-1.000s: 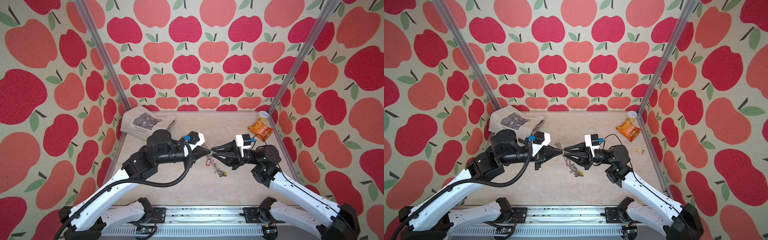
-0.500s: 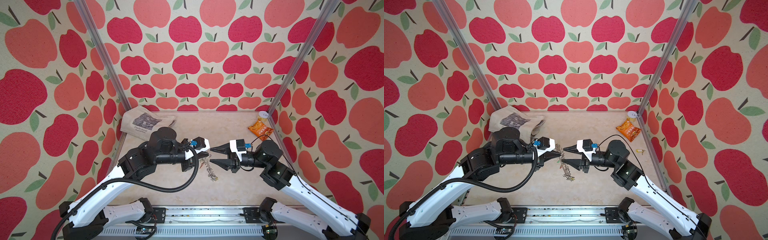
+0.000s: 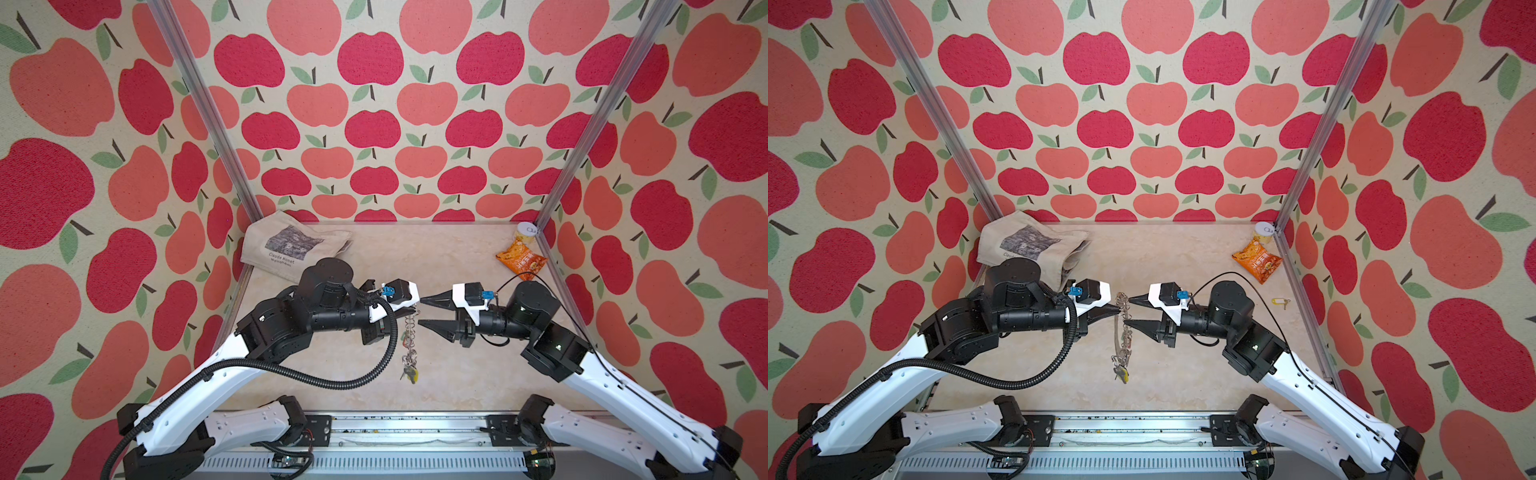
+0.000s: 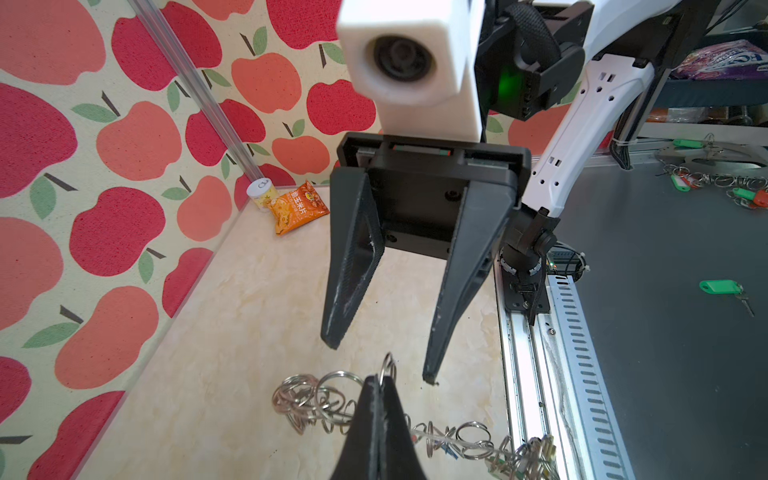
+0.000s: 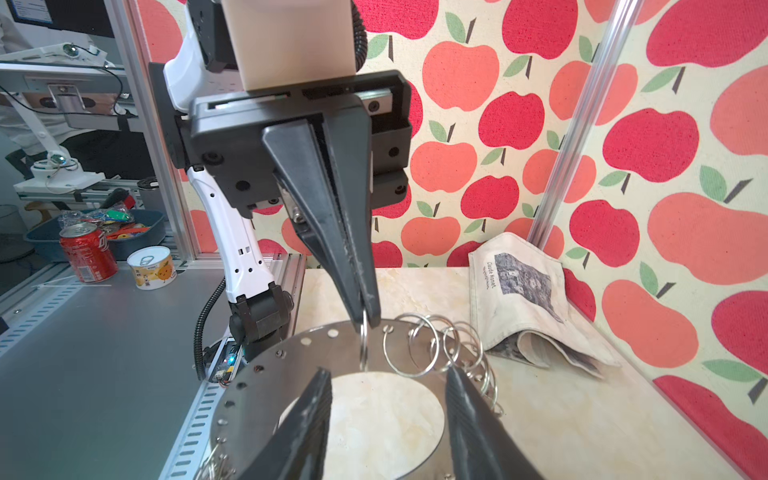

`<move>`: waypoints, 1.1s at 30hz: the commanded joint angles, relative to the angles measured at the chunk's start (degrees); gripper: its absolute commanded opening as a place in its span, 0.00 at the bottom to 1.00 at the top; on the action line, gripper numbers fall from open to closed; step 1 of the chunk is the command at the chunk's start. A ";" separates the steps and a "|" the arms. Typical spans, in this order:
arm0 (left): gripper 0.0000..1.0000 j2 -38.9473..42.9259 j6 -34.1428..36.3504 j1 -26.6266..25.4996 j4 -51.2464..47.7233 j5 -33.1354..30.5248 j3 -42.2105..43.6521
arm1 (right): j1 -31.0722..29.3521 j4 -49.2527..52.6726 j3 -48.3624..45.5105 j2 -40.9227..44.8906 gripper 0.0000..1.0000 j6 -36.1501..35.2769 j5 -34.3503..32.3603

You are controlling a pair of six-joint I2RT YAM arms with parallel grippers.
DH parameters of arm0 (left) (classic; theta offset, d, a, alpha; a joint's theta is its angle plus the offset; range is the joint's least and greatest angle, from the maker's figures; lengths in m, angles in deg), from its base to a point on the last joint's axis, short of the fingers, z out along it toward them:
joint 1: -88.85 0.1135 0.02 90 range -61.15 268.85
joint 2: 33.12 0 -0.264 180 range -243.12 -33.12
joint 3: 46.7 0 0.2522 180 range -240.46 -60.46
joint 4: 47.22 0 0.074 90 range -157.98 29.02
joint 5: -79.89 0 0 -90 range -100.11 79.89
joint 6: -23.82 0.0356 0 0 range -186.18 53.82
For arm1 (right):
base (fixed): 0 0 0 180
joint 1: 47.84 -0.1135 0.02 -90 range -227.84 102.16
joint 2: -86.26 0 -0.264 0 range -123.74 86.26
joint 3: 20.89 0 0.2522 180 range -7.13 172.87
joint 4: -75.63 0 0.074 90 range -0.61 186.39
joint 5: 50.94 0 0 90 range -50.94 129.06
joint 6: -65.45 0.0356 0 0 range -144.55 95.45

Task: Put the keys on the keyring
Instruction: 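Open the right gripper and draw it back from the plate while the left gripper holds, then move the open right gripper over the yellow-tagged key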

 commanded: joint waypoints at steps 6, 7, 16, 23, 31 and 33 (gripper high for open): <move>0.00 3.57 -3.94 0.11 11.39 -2.30 6.56 | 0.46 6.04 0.98 1.21 0.63 -0.22 -9.73; 0.00 3.84 -4.19 0.40 12.19 -2.15 7.17 | 0.57 5.79 0.90 1.05 0.63 -0.11 -9.19; 0.00 5.52 -6.72 2.83 15.37 -0.56 9.88 | 1.83 2.42 -0.07 -0.09 0.63 0.74 -6.27; 0.00 6.32 -6.97 4.06 16.07 0.30 11.13 | 5.58 4.58 0.45 -0.80 0.66 2.88 -11.86; 0.00 6.62 -8.97 5.72 17.03 1.94 12.40 | 11.84 9.64 0.83 -2.32 0.82 7.34 -27.55; 0.00 6.71 -9.23 6.12 17.30 2.38 12.78 | 14.06 11.32 0.89 -3.10 0.85 8.94 -31.58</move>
